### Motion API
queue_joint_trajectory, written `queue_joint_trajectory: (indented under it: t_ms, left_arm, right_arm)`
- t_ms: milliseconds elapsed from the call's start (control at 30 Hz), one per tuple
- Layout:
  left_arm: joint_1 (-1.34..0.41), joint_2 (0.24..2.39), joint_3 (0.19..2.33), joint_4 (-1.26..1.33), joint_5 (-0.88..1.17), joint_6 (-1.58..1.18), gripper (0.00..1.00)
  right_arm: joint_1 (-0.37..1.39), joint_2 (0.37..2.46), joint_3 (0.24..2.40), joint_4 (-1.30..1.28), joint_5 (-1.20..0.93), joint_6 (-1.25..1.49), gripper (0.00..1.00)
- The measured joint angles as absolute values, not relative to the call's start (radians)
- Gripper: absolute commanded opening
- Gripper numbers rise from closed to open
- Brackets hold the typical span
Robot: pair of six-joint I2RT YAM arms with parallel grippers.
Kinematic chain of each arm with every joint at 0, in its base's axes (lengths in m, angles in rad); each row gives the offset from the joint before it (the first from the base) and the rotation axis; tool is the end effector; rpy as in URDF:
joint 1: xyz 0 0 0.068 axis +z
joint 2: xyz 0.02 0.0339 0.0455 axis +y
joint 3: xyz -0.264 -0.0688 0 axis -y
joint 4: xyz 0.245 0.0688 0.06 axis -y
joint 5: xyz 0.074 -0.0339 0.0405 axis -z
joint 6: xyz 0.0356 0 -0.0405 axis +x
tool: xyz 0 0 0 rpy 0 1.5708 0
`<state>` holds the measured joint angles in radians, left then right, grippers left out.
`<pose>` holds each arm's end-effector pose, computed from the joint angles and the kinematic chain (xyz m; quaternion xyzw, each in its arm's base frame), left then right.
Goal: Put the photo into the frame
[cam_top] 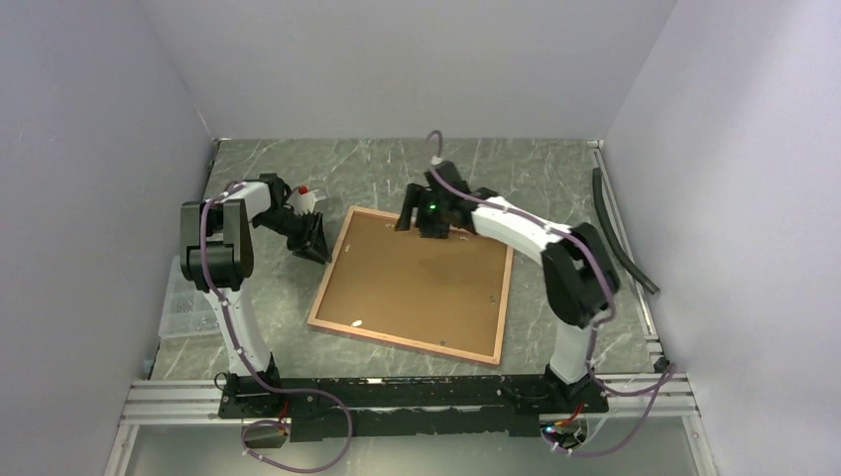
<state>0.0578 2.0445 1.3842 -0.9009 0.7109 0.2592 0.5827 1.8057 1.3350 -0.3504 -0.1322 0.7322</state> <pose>0.3724 -0.0017 0.1446 0.0959 0.9326 -0.3429 0.0594 0.3326 0.2248 0.2326 0.0452 0.9277 0.2719 0.2516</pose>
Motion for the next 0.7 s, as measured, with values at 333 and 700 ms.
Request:
queue_joint_trajectory:
  t_ms: [333, 700]
  left_arm:
    - [0.060, 2.069, 1.357, -0.890, 0.772, 0.241, 0.23]
    - [0.076, 2.067, 1.330, -0.861, 0.815, 0.219, 0.17]
  right_arm:
    - [0.709, 2.146, 1.637, -0.266, -0.247, 0.790, 0.63]
    - [0.780, 2.280, 1.713, -0.194, -0.321, 0.858, 0.60]
